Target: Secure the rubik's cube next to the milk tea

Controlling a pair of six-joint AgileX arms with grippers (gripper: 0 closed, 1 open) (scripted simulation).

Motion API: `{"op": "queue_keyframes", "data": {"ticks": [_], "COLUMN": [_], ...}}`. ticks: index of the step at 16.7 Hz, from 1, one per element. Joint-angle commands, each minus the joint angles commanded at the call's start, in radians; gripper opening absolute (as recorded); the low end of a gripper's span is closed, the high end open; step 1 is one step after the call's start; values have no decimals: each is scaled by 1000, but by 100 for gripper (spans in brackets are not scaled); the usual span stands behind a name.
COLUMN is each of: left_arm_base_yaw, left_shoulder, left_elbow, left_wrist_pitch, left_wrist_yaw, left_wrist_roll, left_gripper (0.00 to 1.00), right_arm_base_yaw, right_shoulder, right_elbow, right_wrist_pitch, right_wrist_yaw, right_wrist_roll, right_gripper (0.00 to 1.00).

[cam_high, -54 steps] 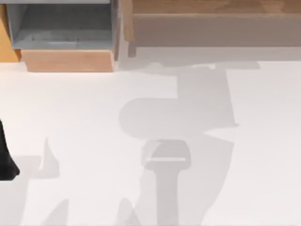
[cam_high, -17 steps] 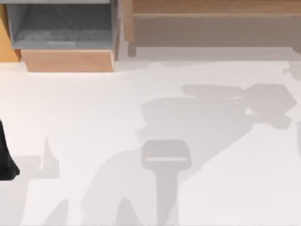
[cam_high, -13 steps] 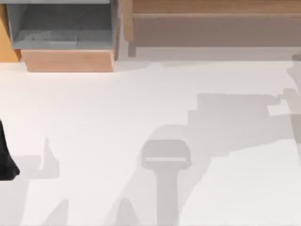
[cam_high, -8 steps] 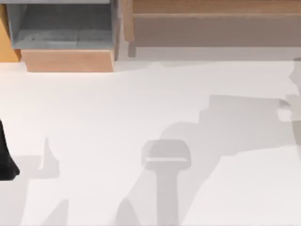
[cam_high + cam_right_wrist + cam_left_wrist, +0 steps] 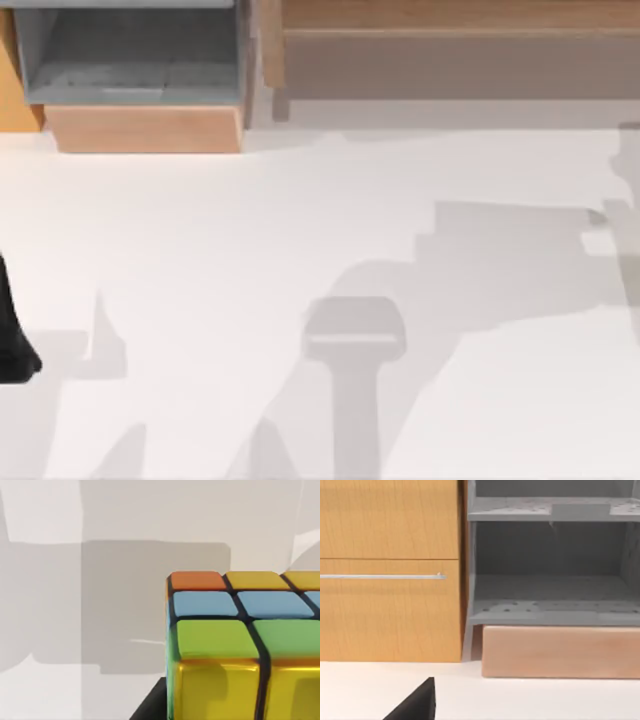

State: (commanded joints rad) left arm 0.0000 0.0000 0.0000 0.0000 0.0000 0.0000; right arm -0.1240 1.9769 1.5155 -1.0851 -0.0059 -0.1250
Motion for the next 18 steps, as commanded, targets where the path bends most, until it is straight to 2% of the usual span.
{"op": "queue_keyframes", "data": {"ticks": [18], "left_arm_base_yaw": [0], "left_shoulder": [0], "left_elbow": [0], "left_wrist_pitch": [0], "left_wrist_yaw": [0], "left_wrist_roll": [0], "left_gripper": [100], "right_arm_base_yaw": [-18], "right_shoulder": [31], "right_elbow": [-50], "right_wrist_pitch": [60], "right_wrist_yaw": [11], "right_wrist_roll": [-2], "right_gripper": [0]}}
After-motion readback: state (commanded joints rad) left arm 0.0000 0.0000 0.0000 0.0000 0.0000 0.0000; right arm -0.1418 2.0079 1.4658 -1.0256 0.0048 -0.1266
